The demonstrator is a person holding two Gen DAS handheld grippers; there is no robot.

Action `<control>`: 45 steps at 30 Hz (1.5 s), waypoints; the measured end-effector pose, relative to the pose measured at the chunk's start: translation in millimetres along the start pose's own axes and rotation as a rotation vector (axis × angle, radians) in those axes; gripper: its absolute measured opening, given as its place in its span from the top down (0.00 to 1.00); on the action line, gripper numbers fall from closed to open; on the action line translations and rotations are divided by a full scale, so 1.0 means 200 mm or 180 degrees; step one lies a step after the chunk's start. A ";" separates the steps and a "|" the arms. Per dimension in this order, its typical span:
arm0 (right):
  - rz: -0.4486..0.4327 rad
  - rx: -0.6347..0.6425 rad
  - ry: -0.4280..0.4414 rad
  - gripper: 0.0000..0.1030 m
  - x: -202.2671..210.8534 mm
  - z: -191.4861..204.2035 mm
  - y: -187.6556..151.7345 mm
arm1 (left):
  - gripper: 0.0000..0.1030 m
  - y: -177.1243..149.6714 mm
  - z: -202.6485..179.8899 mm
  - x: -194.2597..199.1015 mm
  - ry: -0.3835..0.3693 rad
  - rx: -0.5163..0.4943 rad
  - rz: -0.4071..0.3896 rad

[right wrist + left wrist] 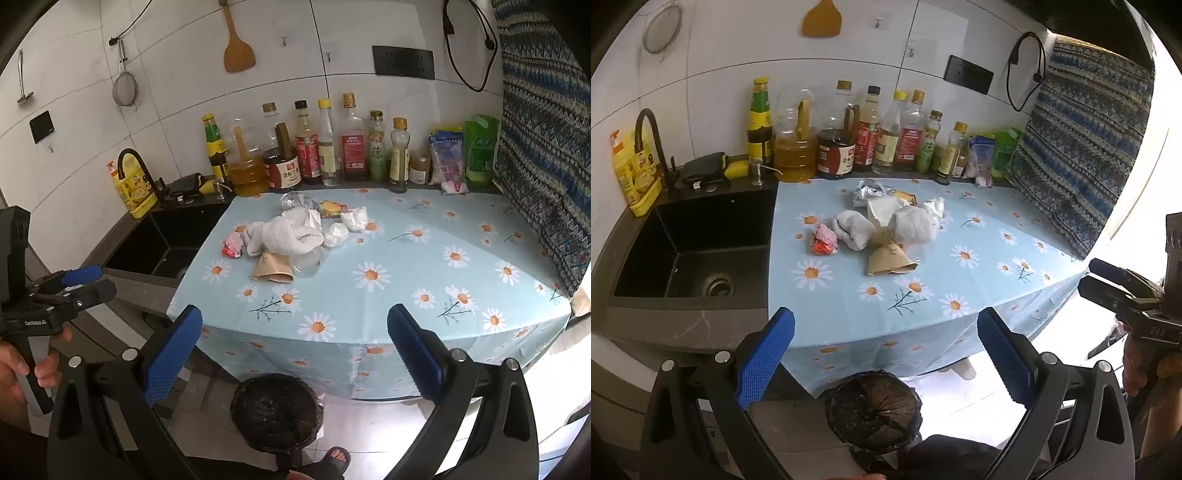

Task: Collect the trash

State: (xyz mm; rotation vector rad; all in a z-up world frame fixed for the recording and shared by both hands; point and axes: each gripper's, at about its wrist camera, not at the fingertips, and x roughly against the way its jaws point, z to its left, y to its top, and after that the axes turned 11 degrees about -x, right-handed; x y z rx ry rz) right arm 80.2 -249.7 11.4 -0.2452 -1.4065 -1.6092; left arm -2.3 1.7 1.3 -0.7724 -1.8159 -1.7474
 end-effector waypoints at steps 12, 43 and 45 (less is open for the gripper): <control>-0.0018 0.0022 -0.0022 0.04 0.02 0.01 0.00 | 0.06 0.01 0.03 0.03 0.0055 0.0076 -0.0061; -0.0011 0.0068 -0.0024 0.04 -0.02 0.09 -0.01 | 0.06 -0.01 0.07 0.02 0.0076 0.0019 0.0045; 0.0004 0.0037 -0.0001 0.04 -0.02 0.09 -0.01 | 0.06 -0.01 0.08 0.02 0.0071 0.0020 0.0035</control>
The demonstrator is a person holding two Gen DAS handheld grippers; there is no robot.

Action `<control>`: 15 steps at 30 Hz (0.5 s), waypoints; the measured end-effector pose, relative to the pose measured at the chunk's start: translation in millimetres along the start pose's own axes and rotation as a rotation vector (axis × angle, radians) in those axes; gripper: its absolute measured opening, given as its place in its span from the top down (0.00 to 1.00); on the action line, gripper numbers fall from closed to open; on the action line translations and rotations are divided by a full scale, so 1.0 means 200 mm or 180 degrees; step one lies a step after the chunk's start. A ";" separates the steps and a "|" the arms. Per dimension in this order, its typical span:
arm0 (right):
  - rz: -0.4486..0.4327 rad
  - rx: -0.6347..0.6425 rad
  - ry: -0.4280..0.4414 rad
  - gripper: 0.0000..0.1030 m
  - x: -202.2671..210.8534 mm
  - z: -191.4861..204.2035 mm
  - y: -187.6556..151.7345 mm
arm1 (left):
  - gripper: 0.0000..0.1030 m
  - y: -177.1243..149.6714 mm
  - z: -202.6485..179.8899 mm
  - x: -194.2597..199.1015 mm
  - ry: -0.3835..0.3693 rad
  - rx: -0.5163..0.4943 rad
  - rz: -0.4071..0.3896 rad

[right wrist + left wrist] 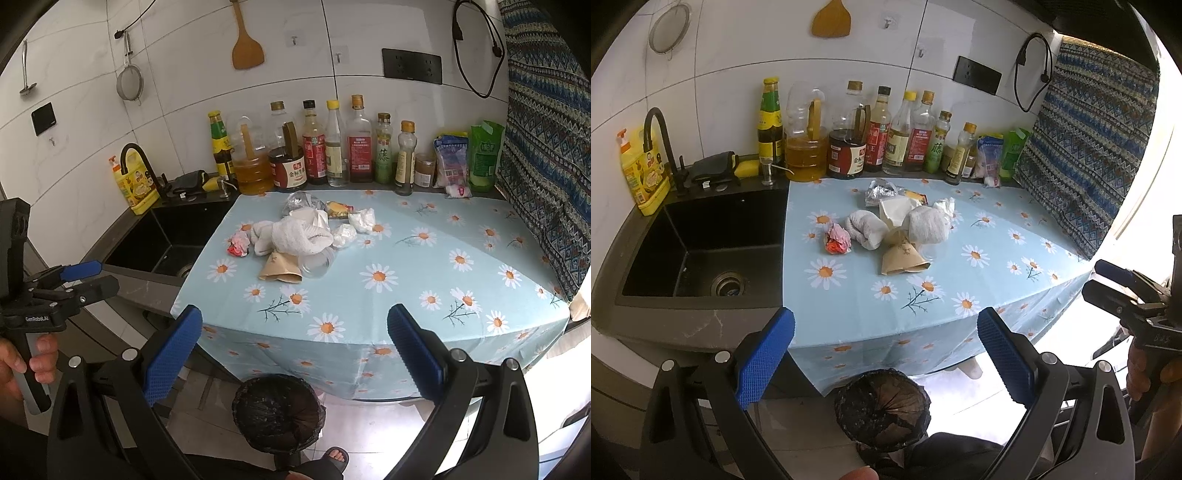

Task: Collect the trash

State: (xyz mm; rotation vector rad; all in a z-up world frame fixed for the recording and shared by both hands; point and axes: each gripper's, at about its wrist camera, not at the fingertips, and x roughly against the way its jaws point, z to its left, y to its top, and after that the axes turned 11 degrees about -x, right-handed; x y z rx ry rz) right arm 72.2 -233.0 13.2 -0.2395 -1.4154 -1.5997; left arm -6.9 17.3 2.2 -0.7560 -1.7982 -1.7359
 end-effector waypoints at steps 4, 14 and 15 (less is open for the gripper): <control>0.0037 -0.0060 0.0025 0.04 0.00 0.00 0.00 | 0.06 0.00 0.01 0.00 -0.0040 -0.0002 0.0001; 0.0085 -0.0069 0.0004 0.04 -0.02 0.00 0.01 | 0.06 0.01 0.00 -0.01 -0.0089 -0.0010 0.0049; 0.0096 -0.0078 -0.0013 0.04 -0.03 -0.01 0.01 | 0.06 0.01 0.00 -0.02 -0.0098 -0.0019 0.0052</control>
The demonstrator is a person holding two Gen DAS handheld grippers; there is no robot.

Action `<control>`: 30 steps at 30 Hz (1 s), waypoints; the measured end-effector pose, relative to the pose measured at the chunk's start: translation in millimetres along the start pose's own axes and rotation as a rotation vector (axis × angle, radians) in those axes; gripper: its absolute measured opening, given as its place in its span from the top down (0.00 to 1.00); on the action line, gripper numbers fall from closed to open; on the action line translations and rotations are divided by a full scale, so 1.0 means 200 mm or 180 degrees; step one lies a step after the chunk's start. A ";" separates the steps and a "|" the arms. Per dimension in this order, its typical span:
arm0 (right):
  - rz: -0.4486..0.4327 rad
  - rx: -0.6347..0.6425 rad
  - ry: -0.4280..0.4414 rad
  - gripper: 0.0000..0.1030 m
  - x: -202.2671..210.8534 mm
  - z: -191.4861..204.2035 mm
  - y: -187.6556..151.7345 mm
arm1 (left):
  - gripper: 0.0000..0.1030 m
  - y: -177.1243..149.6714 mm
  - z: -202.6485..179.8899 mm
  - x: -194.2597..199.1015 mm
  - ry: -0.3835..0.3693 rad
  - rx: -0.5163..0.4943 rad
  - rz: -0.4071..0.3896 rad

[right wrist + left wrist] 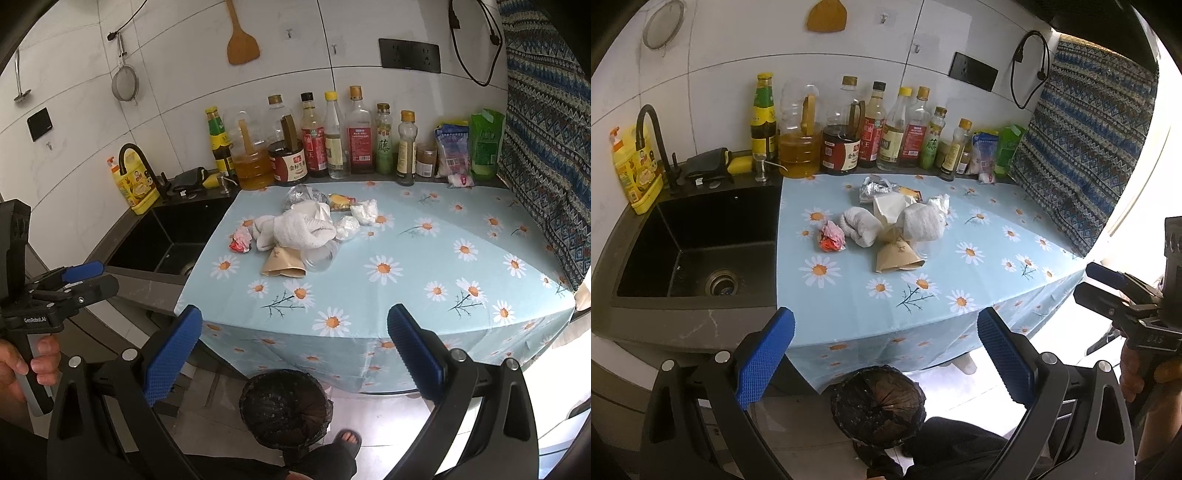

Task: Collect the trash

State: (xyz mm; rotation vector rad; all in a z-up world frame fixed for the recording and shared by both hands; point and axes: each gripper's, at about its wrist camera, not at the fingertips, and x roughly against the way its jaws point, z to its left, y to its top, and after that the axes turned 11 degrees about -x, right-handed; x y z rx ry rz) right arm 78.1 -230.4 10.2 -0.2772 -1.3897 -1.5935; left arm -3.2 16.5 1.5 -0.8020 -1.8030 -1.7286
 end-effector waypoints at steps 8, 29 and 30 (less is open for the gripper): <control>0.0110 0.0011 -0.0001 0.04 -0.10 -0.03 0.07 | 0.06 0.04 0.02 -0.09 -0.0061 0.0046 0.0090; 0.0816 -0.0008 0.0466 0.04 -0.81 -0.24 0.51 | 0.07 0.20 0.06 -0.79 -0.0215 0.0240 0.0766; 0.0854 0.0040 0.0496 0.04 -0.85 -0.22 0.53 | 0.07 0.20 0.06 -0.83 -0.0247 0.0267 0.0831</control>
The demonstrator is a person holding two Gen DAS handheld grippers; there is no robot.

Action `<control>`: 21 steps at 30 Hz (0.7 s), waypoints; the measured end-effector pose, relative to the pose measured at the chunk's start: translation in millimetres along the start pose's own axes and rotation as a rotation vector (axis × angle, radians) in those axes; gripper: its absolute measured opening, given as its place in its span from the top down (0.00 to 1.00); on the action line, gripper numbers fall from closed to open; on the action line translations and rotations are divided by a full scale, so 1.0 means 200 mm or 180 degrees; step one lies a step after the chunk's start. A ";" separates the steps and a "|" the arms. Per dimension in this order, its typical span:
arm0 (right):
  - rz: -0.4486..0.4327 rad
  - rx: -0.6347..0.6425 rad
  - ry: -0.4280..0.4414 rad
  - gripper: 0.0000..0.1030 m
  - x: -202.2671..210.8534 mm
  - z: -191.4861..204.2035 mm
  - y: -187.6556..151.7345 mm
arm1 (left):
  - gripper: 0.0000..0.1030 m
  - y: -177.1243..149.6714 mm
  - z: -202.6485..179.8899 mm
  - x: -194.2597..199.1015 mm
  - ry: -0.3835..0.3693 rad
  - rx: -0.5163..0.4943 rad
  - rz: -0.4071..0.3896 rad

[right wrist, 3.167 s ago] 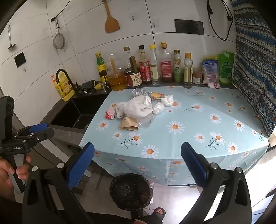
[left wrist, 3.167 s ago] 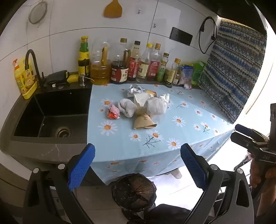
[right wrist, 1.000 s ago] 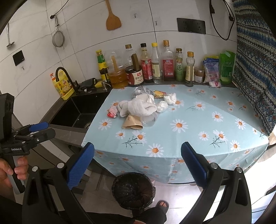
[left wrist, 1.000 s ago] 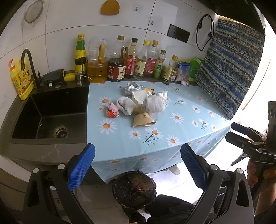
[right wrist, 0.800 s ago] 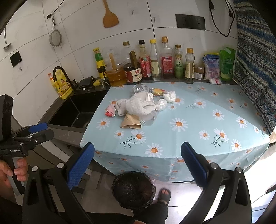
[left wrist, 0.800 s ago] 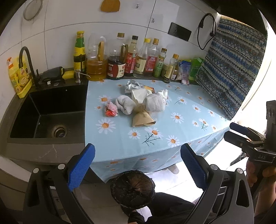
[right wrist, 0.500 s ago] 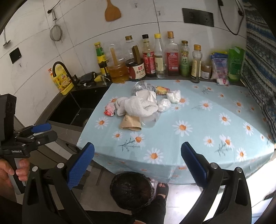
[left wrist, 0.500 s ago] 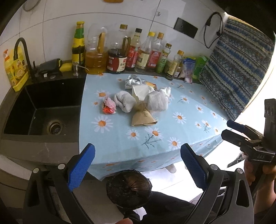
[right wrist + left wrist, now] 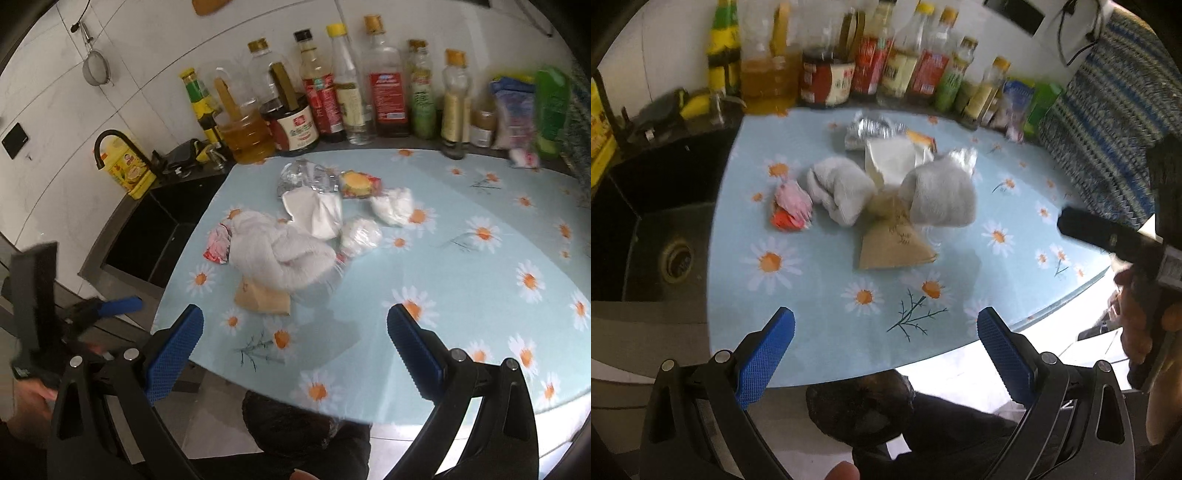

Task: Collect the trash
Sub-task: 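Grasp the gray knit cloth with the right tool while the left tool grasps the brown paper bag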

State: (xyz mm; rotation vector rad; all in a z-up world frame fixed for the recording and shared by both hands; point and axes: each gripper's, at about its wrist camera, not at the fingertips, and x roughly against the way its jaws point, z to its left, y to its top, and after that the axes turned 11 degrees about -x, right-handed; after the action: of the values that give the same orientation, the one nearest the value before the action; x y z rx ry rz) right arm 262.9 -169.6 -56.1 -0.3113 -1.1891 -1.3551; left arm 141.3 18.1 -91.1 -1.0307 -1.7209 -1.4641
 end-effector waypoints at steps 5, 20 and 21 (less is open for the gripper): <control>0.0141 0.0442 -0.0017 0.08 -0.19 0.09 0.10 | 0.07 -0.01 0.04 -0.14 -0.0049 0.0159 0.0208; 0.0498 0.0865 -0.0003 0.66 -0.48 0.14 0.22 | 0.07 -0.03 0.16 -0.26 -0.0039 0.0598 0.0379; 0.0483 0.0868 0.0015 0.73 -0.47 0.13 0.22 | 0.07 -0.02 0.16 -0.26 -0.0042 0.0591 0.0366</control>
State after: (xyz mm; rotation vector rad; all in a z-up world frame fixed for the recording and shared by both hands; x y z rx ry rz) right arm 308.4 -83.1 -99.2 -0.1985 -1.3021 -1.0475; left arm 162.7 42.2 -143.6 -1.0236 -1.7401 -1.2039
